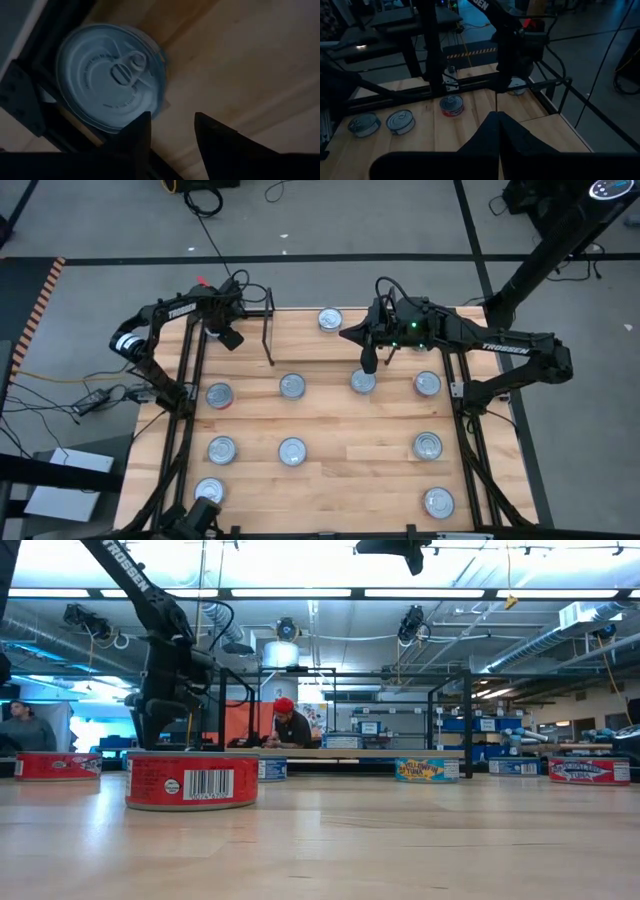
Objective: Stack canned seafood by type on shelf
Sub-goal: Put the yellow-blue tuna can on the shelf
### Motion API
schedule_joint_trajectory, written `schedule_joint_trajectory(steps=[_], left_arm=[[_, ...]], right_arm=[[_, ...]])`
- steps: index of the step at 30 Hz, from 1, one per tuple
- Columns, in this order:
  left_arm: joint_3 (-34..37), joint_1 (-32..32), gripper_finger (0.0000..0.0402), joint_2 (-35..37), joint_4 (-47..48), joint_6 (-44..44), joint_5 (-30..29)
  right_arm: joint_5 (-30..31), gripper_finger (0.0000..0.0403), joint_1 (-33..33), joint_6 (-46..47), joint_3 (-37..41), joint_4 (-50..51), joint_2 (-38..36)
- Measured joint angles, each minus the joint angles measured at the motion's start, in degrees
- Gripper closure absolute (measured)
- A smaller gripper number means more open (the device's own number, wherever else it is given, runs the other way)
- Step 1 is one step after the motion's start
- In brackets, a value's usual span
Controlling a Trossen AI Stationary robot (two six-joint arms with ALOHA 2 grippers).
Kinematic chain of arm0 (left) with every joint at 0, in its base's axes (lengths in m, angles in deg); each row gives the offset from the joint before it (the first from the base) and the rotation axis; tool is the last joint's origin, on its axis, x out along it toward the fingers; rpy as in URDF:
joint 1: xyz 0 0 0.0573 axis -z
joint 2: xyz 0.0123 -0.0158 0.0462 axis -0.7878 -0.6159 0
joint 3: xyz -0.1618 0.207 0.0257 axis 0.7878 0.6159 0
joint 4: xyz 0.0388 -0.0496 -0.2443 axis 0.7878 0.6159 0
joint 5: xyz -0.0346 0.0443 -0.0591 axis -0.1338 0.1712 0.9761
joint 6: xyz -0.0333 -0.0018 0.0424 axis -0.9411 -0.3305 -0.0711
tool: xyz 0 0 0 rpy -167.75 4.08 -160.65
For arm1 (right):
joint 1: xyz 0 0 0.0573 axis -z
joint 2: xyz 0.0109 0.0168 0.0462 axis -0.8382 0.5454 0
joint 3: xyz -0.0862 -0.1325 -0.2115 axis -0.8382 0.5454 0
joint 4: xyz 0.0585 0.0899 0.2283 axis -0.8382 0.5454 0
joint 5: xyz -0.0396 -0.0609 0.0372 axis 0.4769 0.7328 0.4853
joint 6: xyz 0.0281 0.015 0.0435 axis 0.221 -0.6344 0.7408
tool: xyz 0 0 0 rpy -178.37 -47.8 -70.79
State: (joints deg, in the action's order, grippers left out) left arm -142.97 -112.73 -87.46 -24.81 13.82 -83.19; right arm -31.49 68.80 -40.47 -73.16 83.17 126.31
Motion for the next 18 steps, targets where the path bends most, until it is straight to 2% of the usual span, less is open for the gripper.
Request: schedule_joint_trajectory(steps=[18], left_arm=[[-0.22, 0.0, 0.0245, -0.46, -3.11, -4.68, -0.31]], right_arm=[[0.87, 0.0398, 0.0, -0.59, 0.0, -0.04, 0.0]])
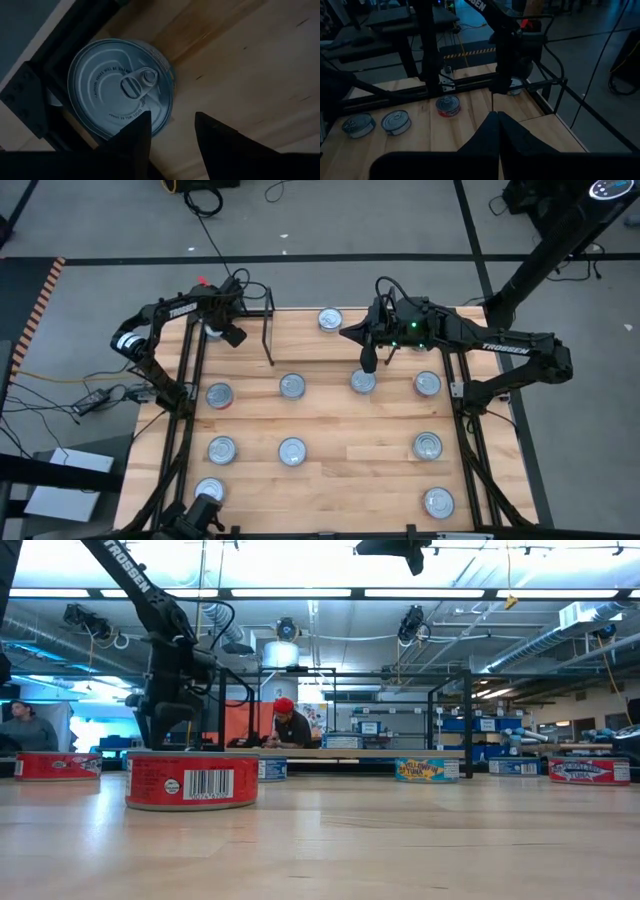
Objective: Stack canned seafood by type on shelf
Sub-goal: Put the yellow-blue tuna can on the shelf
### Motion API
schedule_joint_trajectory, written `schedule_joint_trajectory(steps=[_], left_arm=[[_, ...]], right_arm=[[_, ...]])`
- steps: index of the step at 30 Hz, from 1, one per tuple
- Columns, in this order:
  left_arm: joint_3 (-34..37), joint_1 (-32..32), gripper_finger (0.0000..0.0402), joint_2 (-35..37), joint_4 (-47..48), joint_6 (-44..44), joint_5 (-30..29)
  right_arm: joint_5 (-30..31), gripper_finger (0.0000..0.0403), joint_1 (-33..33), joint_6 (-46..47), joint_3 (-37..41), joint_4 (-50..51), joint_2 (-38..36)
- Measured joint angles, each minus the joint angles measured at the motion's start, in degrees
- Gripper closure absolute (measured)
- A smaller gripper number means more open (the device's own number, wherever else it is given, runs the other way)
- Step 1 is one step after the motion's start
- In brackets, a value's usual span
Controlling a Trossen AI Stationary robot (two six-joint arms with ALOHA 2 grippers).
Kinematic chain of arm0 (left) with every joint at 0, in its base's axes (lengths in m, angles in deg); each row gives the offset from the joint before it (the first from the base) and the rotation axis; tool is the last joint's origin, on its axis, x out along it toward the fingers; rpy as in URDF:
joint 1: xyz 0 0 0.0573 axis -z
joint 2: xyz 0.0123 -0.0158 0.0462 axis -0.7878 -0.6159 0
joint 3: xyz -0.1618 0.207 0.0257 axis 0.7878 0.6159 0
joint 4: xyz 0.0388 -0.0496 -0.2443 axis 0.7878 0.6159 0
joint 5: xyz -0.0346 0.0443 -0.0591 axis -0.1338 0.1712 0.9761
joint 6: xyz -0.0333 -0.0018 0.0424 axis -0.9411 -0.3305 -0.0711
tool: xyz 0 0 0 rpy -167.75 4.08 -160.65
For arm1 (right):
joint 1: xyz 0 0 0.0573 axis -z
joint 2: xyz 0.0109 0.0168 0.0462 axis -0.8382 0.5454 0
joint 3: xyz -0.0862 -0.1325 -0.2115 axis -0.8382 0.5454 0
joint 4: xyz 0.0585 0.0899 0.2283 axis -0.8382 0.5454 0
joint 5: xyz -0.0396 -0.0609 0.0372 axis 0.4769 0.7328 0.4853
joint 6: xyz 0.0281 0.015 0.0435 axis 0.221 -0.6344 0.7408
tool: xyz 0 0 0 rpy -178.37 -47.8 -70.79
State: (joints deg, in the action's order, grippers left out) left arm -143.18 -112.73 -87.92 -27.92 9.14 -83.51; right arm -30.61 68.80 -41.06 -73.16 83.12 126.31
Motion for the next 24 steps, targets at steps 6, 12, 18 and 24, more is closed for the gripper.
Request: schedule_joint_trajectory(steps=[6, 12, 18, 24], left_arm=[[-1.76, 0.24, 0.0245, -3.33, 0.26, 0.06, -0.02], [-4.68, 0.31, 0.0246, -7.24, 1.05, -1.45, -0.4], [-4.94, 0.33, 0.028, -7.71, 1.15, -1.38, -1.6], [-4.92, 0.31, 0.0359, -7.77, 1.62, 0.95, -2.98]], right_arm=[[0.0, 0.0398, 0.0, -0.02, 0.0, -0.02, 0.0], [0.0, 0.0398, 0.0, -0.02, 0.0, -0.04, 0.02], [0.52, 0.0398, 0.0, -0.01, 0.0, -0.07, 0.02], [0.61, 0.0398, 0.0, -0.54, 0.0, -0.24, 0.02]])
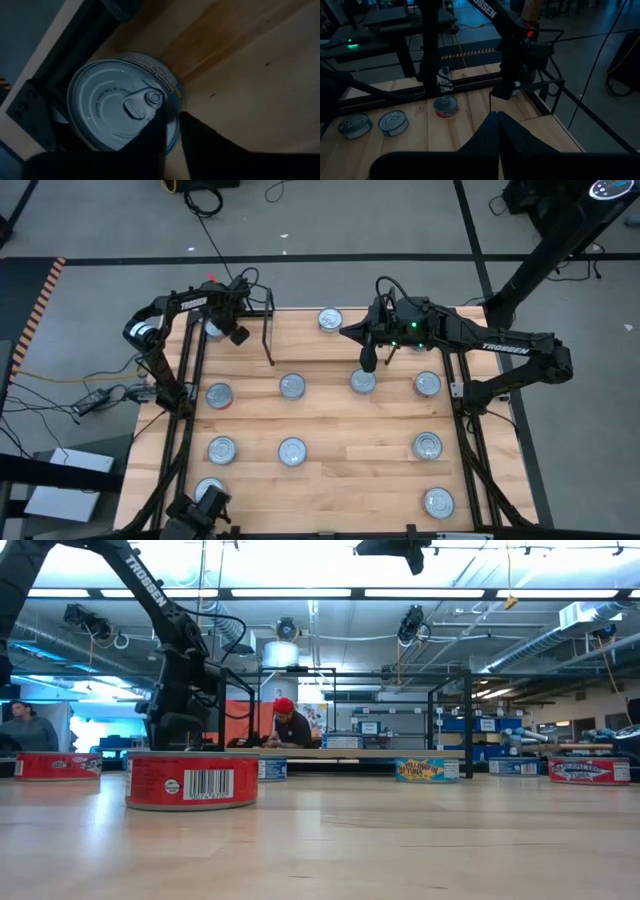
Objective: Stack canned seafood by type on shelf
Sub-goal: Put the yellow-blue tuna can on the shelf
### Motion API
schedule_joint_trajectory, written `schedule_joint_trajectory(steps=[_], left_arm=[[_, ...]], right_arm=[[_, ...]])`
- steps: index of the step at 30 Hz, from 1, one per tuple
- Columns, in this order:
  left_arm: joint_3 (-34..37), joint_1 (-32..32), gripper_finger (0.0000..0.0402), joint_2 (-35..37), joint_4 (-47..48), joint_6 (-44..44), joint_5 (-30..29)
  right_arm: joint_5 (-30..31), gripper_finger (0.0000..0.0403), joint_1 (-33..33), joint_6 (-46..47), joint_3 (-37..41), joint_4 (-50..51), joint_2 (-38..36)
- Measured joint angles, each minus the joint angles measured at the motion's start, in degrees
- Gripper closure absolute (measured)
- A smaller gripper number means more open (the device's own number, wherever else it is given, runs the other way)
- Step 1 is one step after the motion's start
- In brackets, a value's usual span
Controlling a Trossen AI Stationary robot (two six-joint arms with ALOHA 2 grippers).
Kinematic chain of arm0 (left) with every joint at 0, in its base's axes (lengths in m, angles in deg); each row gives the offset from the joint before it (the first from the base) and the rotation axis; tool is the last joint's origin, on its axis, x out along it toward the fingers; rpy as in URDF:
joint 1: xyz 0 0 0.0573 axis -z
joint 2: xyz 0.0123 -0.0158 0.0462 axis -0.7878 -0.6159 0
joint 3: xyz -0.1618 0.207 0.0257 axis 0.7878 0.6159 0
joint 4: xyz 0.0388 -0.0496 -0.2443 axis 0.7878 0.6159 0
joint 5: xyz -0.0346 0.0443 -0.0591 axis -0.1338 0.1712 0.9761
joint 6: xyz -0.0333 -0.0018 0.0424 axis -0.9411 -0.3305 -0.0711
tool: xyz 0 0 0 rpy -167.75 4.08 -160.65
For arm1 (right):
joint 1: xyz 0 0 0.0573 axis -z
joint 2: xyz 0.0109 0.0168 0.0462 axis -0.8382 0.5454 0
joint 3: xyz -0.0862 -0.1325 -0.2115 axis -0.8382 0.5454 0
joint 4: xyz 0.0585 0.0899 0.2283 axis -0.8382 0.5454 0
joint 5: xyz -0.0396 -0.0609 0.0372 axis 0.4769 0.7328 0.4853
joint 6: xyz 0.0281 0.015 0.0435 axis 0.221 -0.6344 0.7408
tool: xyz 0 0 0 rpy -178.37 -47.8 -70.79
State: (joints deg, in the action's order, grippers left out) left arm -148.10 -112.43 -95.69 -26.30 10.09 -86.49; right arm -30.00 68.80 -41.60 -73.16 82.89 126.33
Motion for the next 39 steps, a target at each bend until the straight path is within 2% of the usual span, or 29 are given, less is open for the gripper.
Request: schedule_joint_trajectory(steps=[2, 4, 10, 21, 33, 39], left_arm=[[0.01, 0.02, 0.0386, -0.05, 0.3, 0.48, 0.15], [0.04, 0.0, 0.0395, -0.05, 0.87, 1.07, 0.17], [-1.08, -0.02, 0.0399, -0.3, 4.07, 1.57, 0.35], [-7.98, -0.99, 0.04, -0.28, 13.05, 3.29, 2.36], [-13.33, -3.32, 0.0401, -0.16, 23.86, 4.56, 16.99], [-13.49, -3.11, 0.0401, -0.13, 29.91, 4.52, 28.18]], right_arm=[[0.0, 0.0398, 0.0, -0.44, 0.0, -0.32, 0.0], [0.0, 0.0398, 0.0, -0.56, 0.0, -0.4, 0.0], [0.0, 0.0398, 0.0, -0.64, -0.02, -0.75, 0.0], [-0.02, 0.0398, 0.0, -0.97, -0.02, -0.74, 0.0], [-0.02, 0.0398, 0.0, -1.34, -0.02, -0.72, 0.0], [-0.02, 0.0398, 0.0, -1.43, -0.02, -0.72, 0.0]])
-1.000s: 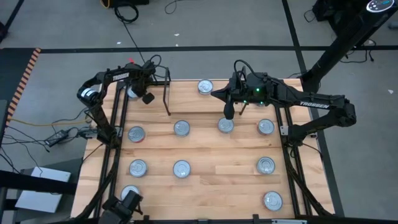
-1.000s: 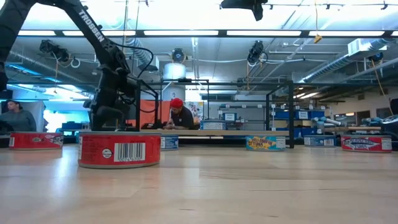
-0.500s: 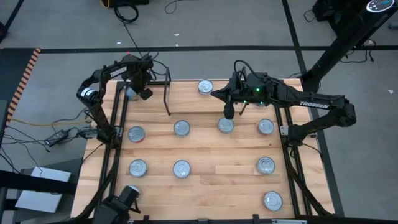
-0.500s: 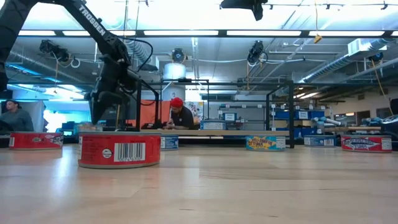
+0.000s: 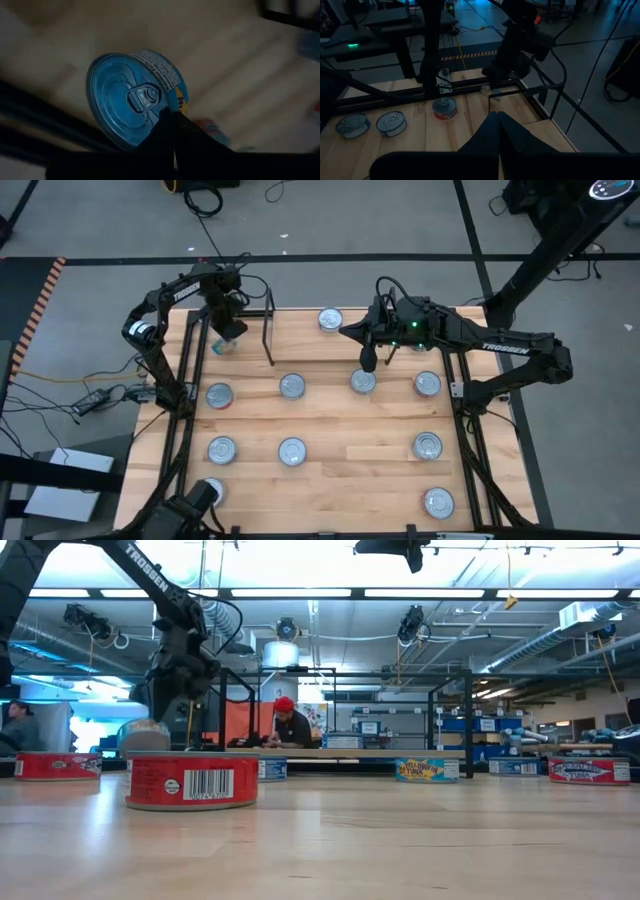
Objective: Stack canned seafood by type on shelf
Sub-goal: Put the yellow-blue tuna can on the shelf
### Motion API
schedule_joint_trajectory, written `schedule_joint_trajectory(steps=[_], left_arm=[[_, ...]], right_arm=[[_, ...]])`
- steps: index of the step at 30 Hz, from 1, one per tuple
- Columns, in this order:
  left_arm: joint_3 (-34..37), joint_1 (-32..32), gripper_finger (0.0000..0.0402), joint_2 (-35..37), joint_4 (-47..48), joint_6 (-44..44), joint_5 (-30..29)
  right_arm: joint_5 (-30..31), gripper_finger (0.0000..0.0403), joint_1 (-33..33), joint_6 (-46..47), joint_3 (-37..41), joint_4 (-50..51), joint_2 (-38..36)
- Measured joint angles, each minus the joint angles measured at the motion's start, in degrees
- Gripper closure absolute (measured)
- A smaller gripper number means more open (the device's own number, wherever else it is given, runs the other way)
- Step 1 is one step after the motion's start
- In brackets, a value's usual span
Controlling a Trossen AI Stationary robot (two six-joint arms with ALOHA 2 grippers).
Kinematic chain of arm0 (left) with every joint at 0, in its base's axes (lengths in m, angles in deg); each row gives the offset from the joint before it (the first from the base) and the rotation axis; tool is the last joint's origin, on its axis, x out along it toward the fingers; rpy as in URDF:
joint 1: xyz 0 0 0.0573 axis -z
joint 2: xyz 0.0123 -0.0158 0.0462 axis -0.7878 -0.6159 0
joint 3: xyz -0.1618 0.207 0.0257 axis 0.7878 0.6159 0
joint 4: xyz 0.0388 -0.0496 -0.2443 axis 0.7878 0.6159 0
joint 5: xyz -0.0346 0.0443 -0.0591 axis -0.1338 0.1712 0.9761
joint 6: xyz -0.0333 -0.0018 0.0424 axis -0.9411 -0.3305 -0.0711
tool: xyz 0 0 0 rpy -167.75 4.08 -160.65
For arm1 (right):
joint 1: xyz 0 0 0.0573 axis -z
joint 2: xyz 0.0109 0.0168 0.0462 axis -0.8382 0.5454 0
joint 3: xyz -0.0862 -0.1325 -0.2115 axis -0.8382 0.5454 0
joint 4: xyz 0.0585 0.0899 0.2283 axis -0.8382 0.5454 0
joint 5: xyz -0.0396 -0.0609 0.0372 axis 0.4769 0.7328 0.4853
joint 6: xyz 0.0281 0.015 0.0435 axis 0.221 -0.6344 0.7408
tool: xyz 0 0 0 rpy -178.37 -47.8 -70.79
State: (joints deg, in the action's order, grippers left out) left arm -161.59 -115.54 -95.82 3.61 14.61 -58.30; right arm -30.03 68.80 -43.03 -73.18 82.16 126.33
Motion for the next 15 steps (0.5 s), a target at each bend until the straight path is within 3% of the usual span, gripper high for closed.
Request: schedule_joint_trajectory(steps=[15], left_arm=[[0.09, 6.09, 0.0401, 3.07, 6.08, 0.87, 13.62]], right_arm=[[-0.2, 0.0398, 0.0, -0.63, 0.0, 0.0, 0.0]])
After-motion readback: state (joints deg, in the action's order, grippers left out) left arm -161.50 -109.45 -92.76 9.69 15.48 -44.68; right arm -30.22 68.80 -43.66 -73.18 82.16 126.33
